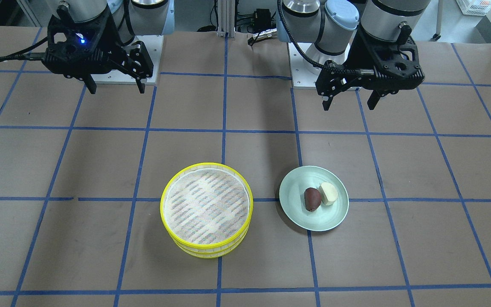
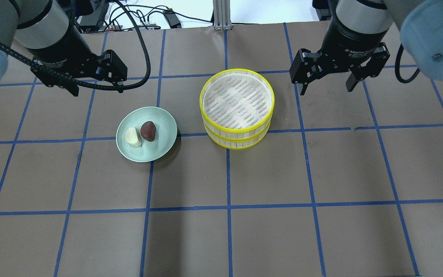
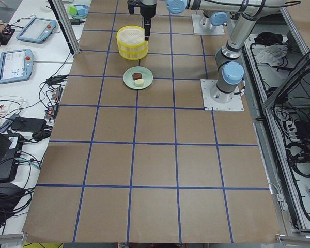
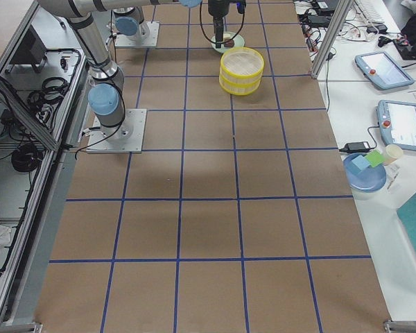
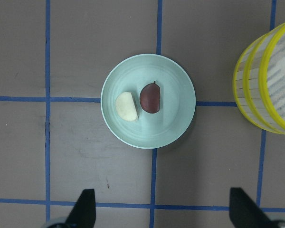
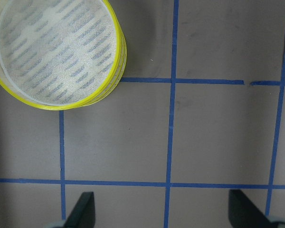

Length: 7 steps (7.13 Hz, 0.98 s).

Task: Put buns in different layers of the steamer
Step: 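Move the right gripper toward the yellow steamer's rim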

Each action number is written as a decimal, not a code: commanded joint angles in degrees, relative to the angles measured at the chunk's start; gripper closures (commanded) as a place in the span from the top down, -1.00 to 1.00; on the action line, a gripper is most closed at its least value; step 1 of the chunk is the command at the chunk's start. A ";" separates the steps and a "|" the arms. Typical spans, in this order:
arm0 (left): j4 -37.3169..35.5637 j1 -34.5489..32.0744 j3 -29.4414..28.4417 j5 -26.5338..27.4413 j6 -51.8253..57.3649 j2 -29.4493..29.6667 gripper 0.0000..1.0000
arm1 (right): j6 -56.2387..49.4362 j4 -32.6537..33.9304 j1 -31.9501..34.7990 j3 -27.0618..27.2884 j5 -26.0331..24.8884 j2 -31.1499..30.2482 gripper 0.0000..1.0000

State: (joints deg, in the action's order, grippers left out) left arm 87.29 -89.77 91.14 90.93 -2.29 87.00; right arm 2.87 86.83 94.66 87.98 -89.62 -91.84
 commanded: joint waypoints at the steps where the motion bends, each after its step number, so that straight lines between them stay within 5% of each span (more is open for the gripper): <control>1: -0.02 0.03 0.18 0.03 0.00 0.02 1.00 | 0.11 0.01 0.00 0.00 0.06 0.09 0.99; 5: -0.28 -0.05 0.09 -0.14 -0.09 0.01 1.00 | 0.38 1.23 0.17 0.18 0.15 3.49 0.99; 7: 0.68 -0.05 0.18 0.12 -0.09 -0.33 1.00 | 4.31 10.44 1.05 0.18 1.55 11.90 0.99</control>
State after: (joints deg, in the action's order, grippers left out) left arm 87.41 -89.81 91.25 90.98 -2.33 86.84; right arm 4.95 93.05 95.27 88.12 -88.73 -85.09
